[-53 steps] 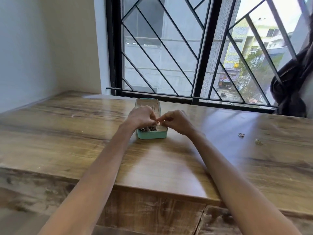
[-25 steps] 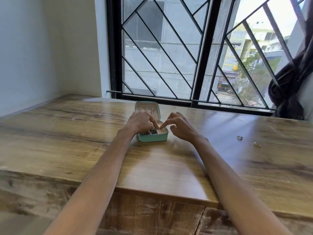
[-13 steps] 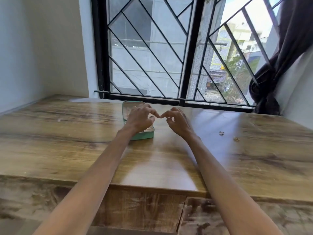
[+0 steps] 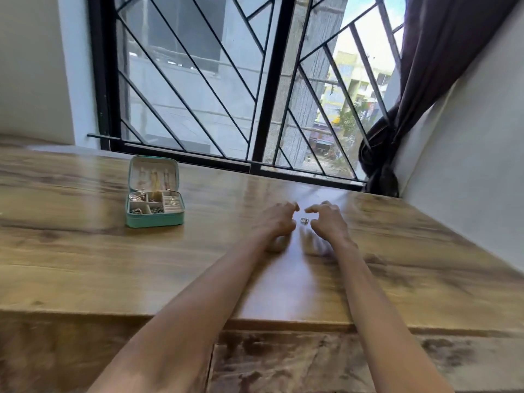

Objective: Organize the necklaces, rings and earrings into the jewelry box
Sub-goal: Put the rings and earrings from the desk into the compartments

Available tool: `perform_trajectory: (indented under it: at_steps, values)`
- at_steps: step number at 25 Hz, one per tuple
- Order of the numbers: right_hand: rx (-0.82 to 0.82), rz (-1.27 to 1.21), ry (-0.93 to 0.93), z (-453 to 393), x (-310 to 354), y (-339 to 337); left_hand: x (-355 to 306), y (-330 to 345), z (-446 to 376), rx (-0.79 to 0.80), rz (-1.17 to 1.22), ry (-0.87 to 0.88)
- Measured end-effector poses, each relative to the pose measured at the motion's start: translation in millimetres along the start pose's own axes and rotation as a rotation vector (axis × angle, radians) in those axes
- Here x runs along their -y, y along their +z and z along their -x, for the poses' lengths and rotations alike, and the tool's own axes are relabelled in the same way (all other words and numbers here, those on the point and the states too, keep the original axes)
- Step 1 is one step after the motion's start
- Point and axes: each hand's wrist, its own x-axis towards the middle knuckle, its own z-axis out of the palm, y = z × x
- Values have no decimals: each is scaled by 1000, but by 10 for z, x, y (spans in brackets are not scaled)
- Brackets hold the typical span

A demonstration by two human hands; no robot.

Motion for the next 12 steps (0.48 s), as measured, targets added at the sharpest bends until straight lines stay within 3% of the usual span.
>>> perform_trajectory:
  at_steps: [4,9,12]
  values:
    - [82,111,-11,-87,-166,-24,-52,87,-161,27,-26,26]
    - [54,32,-21,-153,-205,3,-51,105,-257,-17,-29,71]
    - [1,-36,-78,-136,-161,-8,-8,92,-245,-50,135,86]
